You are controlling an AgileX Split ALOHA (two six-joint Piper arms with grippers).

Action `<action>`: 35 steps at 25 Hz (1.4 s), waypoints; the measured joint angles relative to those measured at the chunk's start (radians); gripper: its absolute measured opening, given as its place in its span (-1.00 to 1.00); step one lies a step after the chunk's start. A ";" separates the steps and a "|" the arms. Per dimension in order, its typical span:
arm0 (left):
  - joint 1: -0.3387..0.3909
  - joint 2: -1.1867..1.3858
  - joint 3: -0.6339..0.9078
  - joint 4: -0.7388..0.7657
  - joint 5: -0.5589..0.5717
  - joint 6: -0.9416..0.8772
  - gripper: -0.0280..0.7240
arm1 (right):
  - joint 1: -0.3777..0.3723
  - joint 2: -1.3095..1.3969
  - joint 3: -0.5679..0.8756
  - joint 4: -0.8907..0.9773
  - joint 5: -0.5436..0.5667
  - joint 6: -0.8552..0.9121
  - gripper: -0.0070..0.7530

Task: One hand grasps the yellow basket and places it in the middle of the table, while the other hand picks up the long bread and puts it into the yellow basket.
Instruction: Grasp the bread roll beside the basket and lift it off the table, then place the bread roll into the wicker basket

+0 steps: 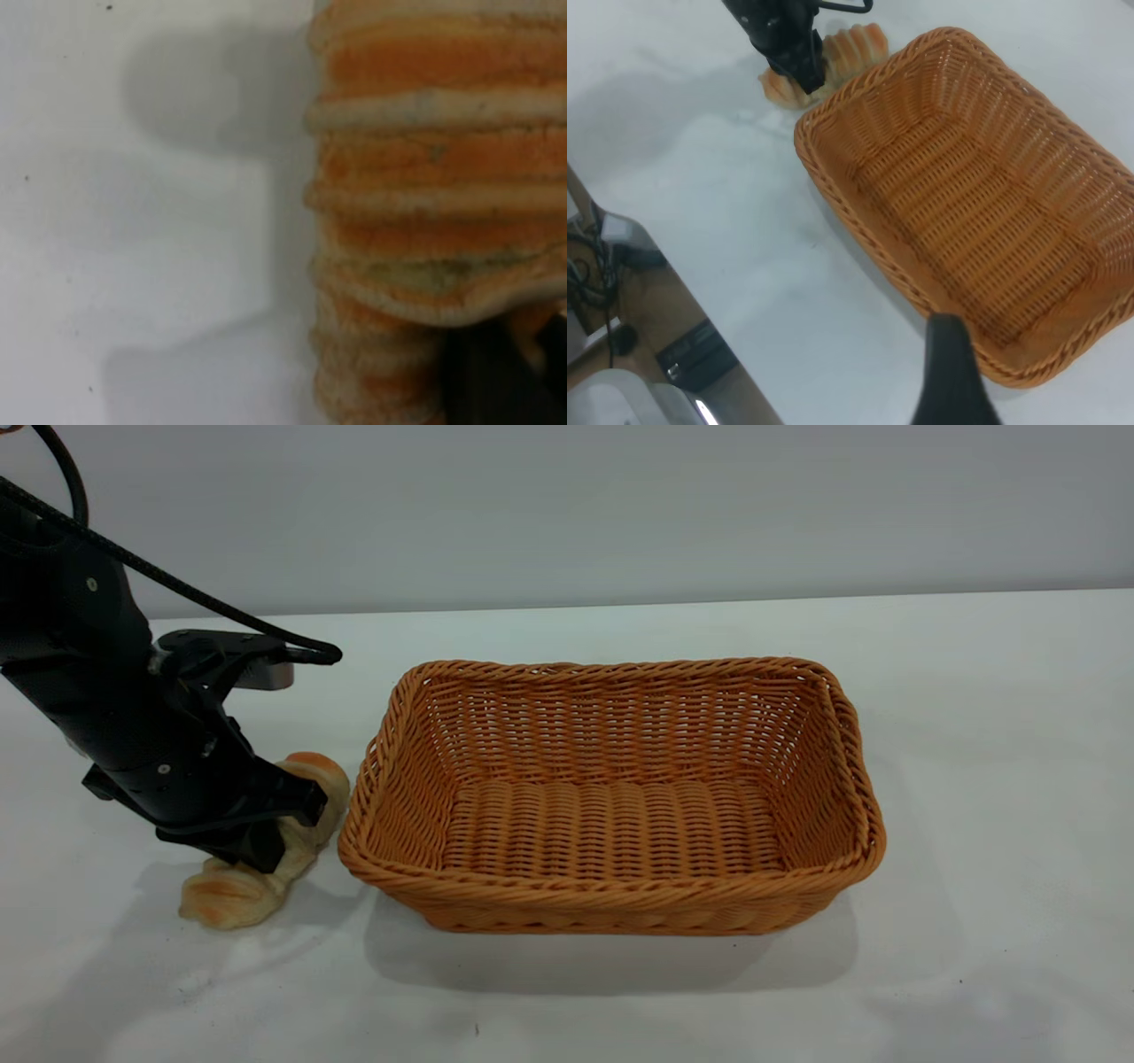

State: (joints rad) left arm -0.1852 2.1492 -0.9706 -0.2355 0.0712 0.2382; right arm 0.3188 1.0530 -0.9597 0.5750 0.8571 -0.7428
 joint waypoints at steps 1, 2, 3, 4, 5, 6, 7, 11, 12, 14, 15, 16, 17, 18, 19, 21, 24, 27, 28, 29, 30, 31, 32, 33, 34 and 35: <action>0.000 -0.005 0.000 0.000 0.004 0.002 -0.74 | 0.000 0.000 0.000 0.000 0.000 0.000 0.49; 0.000 -0.012 0.000 0.000 0.010 0.004 -0.74 | 0.000 0.000 0.000 0.000 0.000 0.000 0.49; 0.000 -0.024 0.000 0.000 0.015 0.005 -0.74 | 0.000 0.000 0.000 0.000 0.000 0.000 0.49; 0.000 -0.042 0.000 0.000 0.024 0.005 -0.74 | 0.000 0.000 0.000 0.000 0.000 0.000 0.49; 0.000 -0.067 0.000 0.000 0.035 0.006 -0.74 | 0.000 0.000 0.000 0.000 0.000 0.000 0.49; 0.000 -0.092 0.000 0.000 0.047 0.006 -0.74 | 0.000 0.000 0.000 0.000 0.000 0.000 0.49; 0.000 -0.126 0.000 0.000 0.059 0.006 -0.74 | 0.000 0.000 0.000 0.000 0.000 0.000 0.49; 0.000 -0.261 0.001 0.000 0.099 0.006 -0.74 | 0.000 0.000 0.000 0.000 0.003 0.000 0.49; 0.000 -0.293 0.001 -0.001 0.108 0.006 -0.74 | 0.000 0.000 0.000 0.000 0.005 0.000 0.49; -0.003 -0.345 0.002 -0.015 0.128 0.006 -0.74 | 0.000 0.000 0.000 0.000 0.008 0.000 0.49; -0.008 -0.371 0.002 -0.032 0.132 0.006 -0.74 | 0.000 0.000 0.000 0.000 0.009 0.000 0.49; -0.018 -0.391 0.003 -0.051 0.136 0.006 -0.74 | 0.000 0.000 0.000 0.000 0.010 0.000 0.49; -0.032 -0.403 0.003 -0.072 0.137 0.006 -0.74 | 0.000 0.000 0.000 0.000 0.010 0.000 0.49; -0.049 -0.411 -0.001 -0.088 0.139 0.006 -0.74 | 0.000 0.000 0.000 0.000 0.010 0.000 0.49; -0.067 -0.412 -0.008 -0.103 0.140 0.006 -0.74 | 0.000 0.000 0.000 0.000 0.010 0.000 0.49; -0.115 -0.406 -0.025 -0.119 0.140 0.007 -0.74 | 0.000 0.000 0.000 0.000 0.010 0.000 0.49; -0.186 -0.377 -0.061 -0.123 0.127 0.008 -0.74 | 0.000 -0.007 0.000 0.000 0.011 0.000 0.49; -0.241 -0.335 -0.099 -0.123 0.099 0.008 -0.74 | 0.000 -0.032 0.000 0.002 0.018 0.000 0.49; -0.257 -0.316 -0.113 -0.123 0.089 0.009 -0.74 | 0.000 -0.044 0.000 0.002 0.024 0.000 0.49; -0.268 -0.296 -0.128 -0.123 0.085 0.009 -0.74 | 0.000 -0.058 0.000 0.003 0.029 0.000 0.49; -0.279 -0.274 -0.141 -0.124 0.082 0.009 -0.74 | 0.000 -0.071 0.000 0.004 0.037 0.000 0.49; -0.289 -0.256 -0.152 -0.124 0.080 0.009 -0.74 | 0.000 -0.088 0.000 0.004 0.046 0.001 0.49; -0.299 -0.234 -0.162 -0.124 0.080 0.009 -0.74 | 0.000 -0.108 0.000 0.005 0.051 0.004 0.49; -0.307 -0.211 -0.172 -0.124 0.078 0.009 -0.74 | 0.000 -0.125 0.000 0.005 0.055 0.008 0.49; -0.317 -0.188 -0.179 -0.124 0.075 0.009 -0.74 | 0.000 -0.146 0.000 0.005 0.059 0.012 0.49; -0.325 -0.169 -0.188 -0.125 0.073 0.009 -0.74 | 0.000 -0.169 0.000 0.005 0.063 0.015 0.49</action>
State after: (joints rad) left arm -0.5101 1.9804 -1.1588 -0.3608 0.1440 0.2468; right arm 0.3188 0.8839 -0.9597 0.5798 0.9199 -0.7281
